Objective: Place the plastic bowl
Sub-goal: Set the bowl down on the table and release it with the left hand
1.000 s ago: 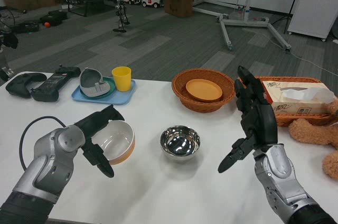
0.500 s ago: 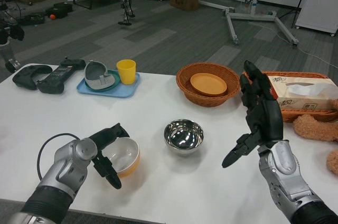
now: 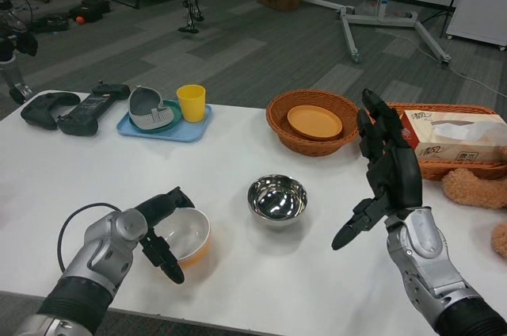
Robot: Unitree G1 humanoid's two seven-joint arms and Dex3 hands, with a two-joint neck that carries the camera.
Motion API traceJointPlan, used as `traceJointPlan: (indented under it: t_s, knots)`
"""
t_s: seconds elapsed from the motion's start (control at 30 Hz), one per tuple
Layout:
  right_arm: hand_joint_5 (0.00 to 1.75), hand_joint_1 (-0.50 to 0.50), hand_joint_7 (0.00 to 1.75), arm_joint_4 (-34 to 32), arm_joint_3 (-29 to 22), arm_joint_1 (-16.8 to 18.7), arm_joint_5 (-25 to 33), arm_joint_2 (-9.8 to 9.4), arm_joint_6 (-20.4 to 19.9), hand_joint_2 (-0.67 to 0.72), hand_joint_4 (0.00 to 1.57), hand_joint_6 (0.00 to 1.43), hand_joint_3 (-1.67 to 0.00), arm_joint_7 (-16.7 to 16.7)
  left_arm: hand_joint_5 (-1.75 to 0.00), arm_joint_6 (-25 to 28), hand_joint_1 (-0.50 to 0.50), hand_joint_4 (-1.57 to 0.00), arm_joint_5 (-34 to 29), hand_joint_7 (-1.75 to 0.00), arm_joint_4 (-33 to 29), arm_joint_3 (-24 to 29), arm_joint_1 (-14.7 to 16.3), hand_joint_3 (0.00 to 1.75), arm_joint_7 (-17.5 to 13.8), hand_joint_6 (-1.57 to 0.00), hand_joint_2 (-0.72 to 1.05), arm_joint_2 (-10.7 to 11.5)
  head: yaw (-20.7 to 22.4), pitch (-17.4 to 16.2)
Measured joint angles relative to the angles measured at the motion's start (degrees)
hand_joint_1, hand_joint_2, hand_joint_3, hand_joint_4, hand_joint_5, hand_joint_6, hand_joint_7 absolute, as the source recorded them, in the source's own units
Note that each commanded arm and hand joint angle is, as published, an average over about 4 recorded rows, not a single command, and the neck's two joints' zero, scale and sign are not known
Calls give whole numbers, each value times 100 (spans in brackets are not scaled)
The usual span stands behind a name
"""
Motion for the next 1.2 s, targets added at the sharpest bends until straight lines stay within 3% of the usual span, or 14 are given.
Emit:
traceJointPlan:
  t_s: [0.13,0.27,0.3,0.5,0.57,0.67,0.8,1.03,1.2]
  knots:
    - [0,-30,35,0,1,0,0,0,0,72,46,0,0,0,-175,0,-50,0,0,-84,6,23,12,175,25,0,69,-14,35,-11]
    - [0,-30,35,0,7,0,0,0,0,72,46,0,0,0,-113,-9,-50,0,-1,-49,7,77,56,164,38,0,78,-31,85,-15]
    - [0,-31,35,0,8,0,0,0,0,72,46,0,0,0,-108,-12,-50,0,-1,-44,10,92,58,159,41,0,78,-34,94,-17]
    - [0,-30,35,0,27,0,0,0,0,72,46,0,0,0,-103,-41,-50,0,-7,-19,53,127,70,137,40,0,87,-39,140,-37]
    - [0,-30,35,0,28,0,1,0,0,72,46,0,0,0,-103,-53,-50,0,-23,-10,53,157,85,120,23,0,96,-41,156,-42]
    - [0,-29,35,3,29,0,2,0,0,72,46,0,0,0,-100,-100,-50,0,-60,-7,46,270,103,103,-142,0,105,-44,201,-52]
    - [0,-29,35,19,29,0,2,0,0,72,46,0,0,0,-103,-116,-50,0,-66,-7,6,299,104,113,-332,0,96,-40,238,-69]
    - [0,-30,35,51,31,0,1,0,0,72,46,0,0,0,-103,-213,-50,0,-66,-7,-27,293,113,94,-439,0,105,-36,292,-89]
    - [0,-32,35,54,31,0,0,3,0,72,46,0,0,0,-103,-413,-50,0,-101,-7,-159,328,219,92,-470,0,105,-36,332,-95]
